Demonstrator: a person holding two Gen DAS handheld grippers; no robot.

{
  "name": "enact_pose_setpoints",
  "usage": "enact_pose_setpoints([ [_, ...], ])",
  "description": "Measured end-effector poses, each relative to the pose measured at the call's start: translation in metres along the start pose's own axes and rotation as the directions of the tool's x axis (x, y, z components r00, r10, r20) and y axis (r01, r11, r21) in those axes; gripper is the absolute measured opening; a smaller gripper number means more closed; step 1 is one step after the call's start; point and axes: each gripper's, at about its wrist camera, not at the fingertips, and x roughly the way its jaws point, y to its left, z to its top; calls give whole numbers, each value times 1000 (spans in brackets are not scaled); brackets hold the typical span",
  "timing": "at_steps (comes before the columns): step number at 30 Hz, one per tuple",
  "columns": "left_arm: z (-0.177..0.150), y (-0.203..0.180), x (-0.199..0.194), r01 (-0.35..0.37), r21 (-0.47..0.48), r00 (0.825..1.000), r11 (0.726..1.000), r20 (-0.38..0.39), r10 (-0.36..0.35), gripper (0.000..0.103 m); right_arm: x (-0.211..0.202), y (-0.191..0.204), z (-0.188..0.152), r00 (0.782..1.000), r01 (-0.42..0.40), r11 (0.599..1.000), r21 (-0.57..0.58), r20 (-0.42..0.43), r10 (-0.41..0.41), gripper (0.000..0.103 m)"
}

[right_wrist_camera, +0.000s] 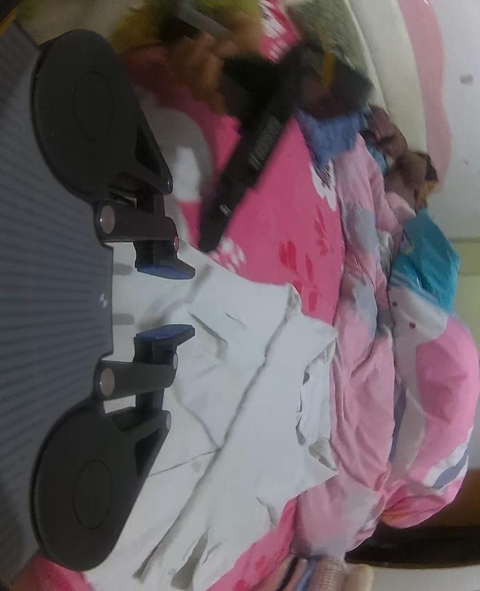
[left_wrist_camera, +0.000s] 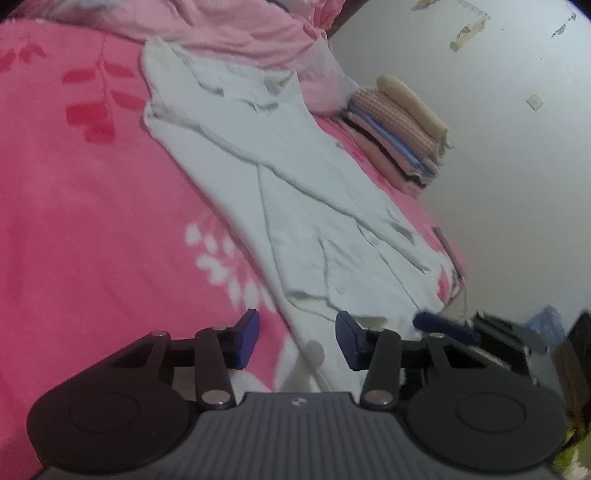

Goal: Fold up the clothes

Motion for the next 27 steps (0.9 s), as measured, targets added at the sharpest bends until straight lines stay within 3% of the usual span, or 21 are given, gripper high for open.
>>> enact_pose_setpoints([
  [4,-5,-4,5,-2,-16,999,1000,-32,2,35,-10,24,-17,1000,-13,996,-84,-18,12,41],
  [7,-7,-4,7,-9,-43,999,999,-44,7,12,-7,40,-25,1000,-14,989,-145,-24,11,49],
  [8,-7,-2,9,-3,-61,999,998,-52,0,10,-5,45,-26,1000,-11,986,-169,-24,7,52],
  [11,-8,1,11,21,-109,997,994,-71,-29,9,3,59,-30,1000,10,969,-245,-20,-16,57],
  [18,-10,9,12,121,-205,989,971,-60,-135,9,26,71,-32,993,84,928,-363,-42,-107,55],
  [21,-12,12,13,161,-237,983,958,-49,-177,9,31,69,-31,991,100,930,-353,-47,-125,44],
  [23,-12,14,14,186,-255,978,949,-41,-202,9,32,67,-30,990,106,936,-336,-48,-130,18],
  [24,-12,15,13,194,-256,977,947,-34,-209,9,32,65,-29,990,113,939,-326,-46,-135,12],
  [25,-11,15,12,202,-256,976,946,-25,-215,14,32,63,-28,989,123,941,-314,-44,-144,8],
  [27,-10,17,8,215,-254,975,943,7,-221,34,30,59,-27,988,131,948,-289,-37,-148,5],
])
